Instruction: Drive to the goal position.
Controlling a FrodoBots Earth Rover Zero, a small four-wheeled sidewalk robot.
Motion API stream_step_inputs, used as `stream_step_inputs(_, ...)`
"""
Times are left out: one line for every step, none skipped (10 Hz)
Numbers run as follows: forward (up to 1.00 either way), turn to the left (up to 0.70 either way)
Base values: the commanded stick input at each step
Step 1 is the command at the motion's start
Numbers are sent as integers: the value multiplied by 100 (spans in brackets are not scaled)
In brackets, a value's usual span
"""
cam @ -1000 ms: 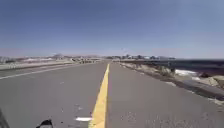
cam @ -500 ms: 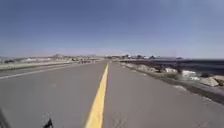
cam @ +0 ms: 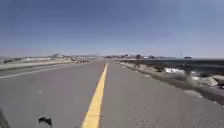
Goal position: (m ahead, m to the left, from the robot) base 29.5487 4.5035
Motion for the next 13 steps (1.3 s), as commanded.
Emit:
stream_step_inputs(85, 0)
stream_step_inputs(85, 0)
stream_step_inputs(85, 0)
stream_step_inputs(85, 0)
stream_step_inputs(85, 0)
stream_step_inputs(85, 0)
stream_step_inputs(85, 0)
stream_step_inputs(85, 0)
stream_step_inputs(85, 0)
stream_step_inputs(85, 0)
stream_step_inputs(85, 0)
stream_step_inputs(85, 0)
stream_step_inputs(85, 0)
